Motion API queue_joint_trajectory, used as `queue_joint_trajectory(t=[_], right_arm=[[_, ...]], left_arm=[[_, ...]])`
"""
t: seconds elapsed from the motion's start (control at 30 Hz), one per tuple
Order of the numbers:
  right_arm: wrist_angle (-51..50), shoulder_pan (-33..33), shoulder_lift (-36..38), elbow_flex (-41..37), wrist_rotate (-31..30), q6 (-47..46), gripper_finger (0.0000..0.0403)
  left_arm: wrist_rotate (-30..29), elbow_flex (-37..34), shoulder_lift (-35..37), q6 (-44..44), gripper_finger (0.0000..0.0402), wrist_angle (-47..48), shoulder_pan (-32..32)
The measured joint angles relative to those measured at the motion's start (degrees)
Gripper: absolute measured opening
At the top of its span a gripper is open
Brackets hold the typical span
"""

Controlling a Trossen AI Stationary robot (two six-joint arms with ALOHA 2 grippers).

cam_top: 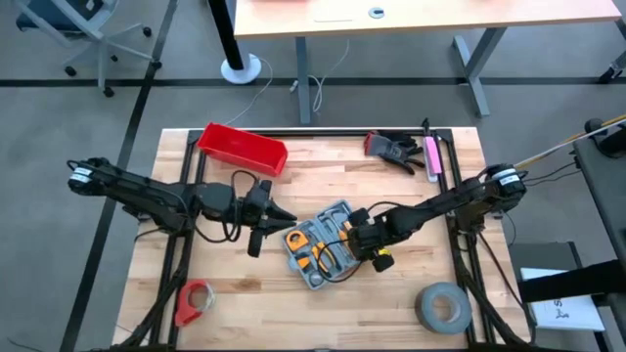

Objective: Prefit tool cases
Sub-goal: Put the yellow screwdriver bit set into the prefit tool case

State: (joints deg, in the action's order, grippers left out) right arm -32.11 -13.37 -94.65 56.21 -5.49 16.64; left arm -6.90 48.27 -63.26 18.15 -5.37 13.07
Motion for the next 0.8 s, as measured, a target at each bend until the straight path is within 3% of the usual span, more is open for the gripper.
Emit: queue_joint_trajectory(t=[0.4,0.8], right_arm=[[1.98,0.66,-0.37,-0.39,4.47,3.98,0.0175],[6.24,0.68,-4.58,-0.32,4.61,7.36,0.0157]], left_arm=[[-0.16,0.00,-0.07,3.98,0.0066,-0.10,-0.05],[-0.24,0.00,-0.07,6.94,0.0066,-0.14,-0.05]])
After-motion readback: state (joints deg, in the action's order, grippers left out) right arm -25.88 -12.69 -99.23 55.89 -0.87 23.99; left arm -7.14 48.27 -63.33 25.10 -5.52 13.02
